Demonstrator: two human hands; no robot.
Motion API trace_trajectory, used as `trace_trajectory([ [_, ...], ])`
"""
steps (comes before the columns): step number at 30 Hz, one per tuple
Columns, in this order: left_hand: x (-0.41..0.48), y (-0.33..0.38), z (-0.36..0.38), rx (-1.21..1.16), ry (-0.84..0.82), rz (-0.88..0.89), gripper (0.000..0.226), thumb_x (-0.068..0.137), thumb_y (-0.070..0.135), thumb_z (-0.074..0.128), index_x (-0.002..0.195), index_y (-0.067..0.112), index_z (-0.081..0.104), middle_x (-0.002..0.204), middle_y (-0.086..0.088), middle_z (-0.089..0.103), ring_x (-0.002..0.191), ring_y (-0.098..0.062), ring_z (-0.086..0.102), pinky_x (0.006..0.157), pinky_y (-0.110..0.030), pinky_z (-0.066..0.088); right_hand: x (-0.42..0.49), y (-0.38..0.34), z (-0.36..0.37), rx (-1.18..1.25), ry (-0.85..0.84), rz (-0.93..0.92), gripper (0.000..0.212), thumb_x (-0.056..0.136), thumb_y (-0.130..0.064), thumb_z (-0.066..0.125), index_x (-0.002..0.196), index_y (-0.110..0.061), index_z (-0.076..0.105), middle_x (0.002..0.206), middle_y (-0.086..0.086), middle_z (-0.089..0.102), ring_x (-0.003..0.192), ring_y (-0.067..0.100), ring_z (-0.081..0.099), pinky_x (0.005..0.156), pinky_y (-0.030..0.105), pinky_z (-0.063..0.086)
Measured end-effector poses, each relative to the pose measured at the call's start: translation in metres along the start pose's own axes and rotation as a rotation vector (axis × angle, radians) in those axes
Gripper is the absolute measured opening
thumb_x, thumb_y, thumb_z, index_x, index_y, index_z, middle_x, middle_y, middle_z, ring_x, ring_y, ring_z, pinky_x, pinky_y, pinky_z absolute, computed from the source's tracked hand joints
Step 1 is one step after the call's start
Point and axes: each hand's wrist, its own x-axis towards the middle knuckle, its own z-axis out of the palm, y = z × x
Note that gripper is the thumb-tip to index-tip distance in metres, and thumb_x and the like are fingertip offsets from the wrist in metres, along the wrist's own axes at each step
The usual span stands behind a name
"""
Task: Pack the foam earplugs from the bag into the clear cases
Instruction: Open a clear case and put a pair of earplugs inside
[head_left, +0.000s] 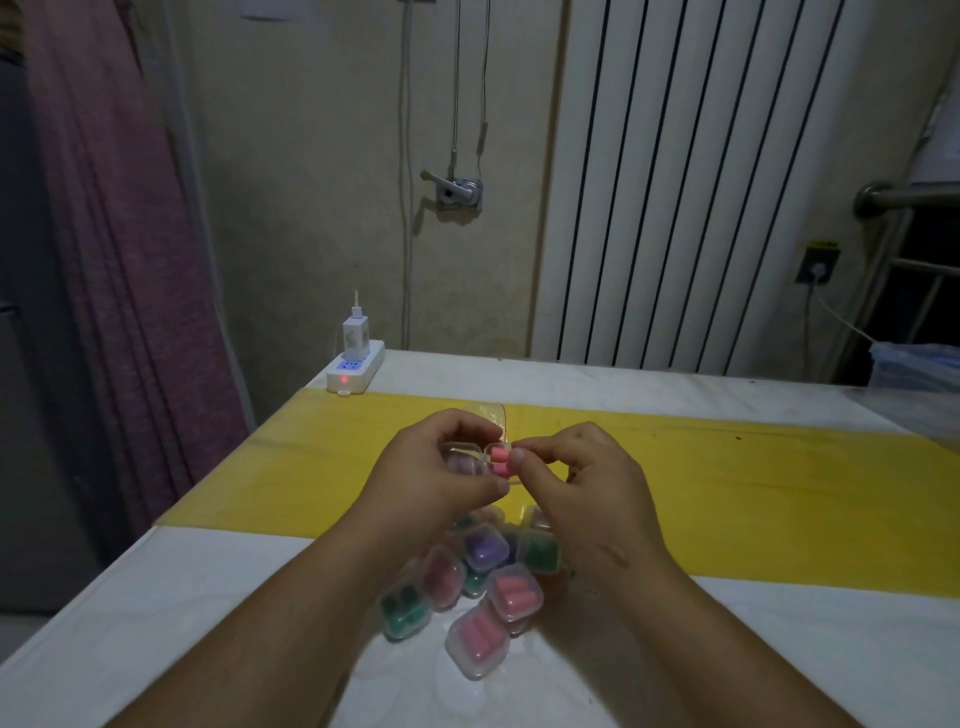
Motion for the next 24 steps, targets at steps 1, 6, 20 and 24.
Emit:
trace_trajectory([
  [1, 0.0000, -0.0003, 0.0001, -0.008, -0.001, 0.001, 0.037, 0.071, -0.007, 0.079, 0.099, 0.014, 0.070, 0.094, 0.000, 0.071, 0.074, -0.003, 0.068, 0.065, -0.019, 0.057, -0.0003, -0.0006, 0.0006, 0.001, 0.003, 0.003, 0.014, 0.084, -0.043, 0.067, 0.091, -0.035, 0.077, 0.083, -0.013, 0.055, 0.081, -0.007, 0.050, 0.062, 0.008, 0.034],
  [6, 0.0023, -0.0026, -0.0002, -0.006, 0.004, -0.006, 0.037, 0.070, -0.007, 0.079, 0.098, 0.014, 0.070, 0.094, -0.001, 0.072, 0.078, -0.008, 0.070, 0.070, -0.025, 0.059, -0.0008, -0.0012, 0.0058, 0.046, 0.015, 0.045, 0.010, 0.081, -0.042, 0.072, 0.086, -0.034, 0.076, 0.086, -0.015, 0.060, 0.083, -0.006, 0.052, 0.068, 0.012, 0.035],
  [20, 0.0022, -0.0035, 0.0002, 0.086, -0.001, 0.007, 0.045, 0.065, -0.002, 0.083, 0.095, 0.026, 0.063, 0.091, 0.007, 0.067, 0.085, -0.014, 0.067, 0.076, -0.034, 0.060, 0.0019, -0.0097, 0.0004, 0.487, -0.138, 0.375, 0.029, 0.082, -0.016, 0.074, 0.105, -0.025, 0.059, 0.073, -0.005, 0.073, 0.064, 0.004, 0.064, 0.065, 0.033, 0.051],
  [24, 0.0016, -0.0002, -0.0027, -0.129, -0.039, -0.037, 0.027, 0.078, -0.006, 0.071, 0.099, 0.008, 0.066, 0.095, -0.007, 0.071, 0.085, -0.021, 0.069, 0.076, -0.037, 0.060, 0.0031, -0.0106, -0.0022, 0.591, -0.097, 0.425, 0.015, 0.080, -0.014, 0.076, 0.091, -0.016, 0.066, 0.068, 0.002, 0.069, 0.056, 0.015, 0.059, 0.054, 0.030, 0.048],
])
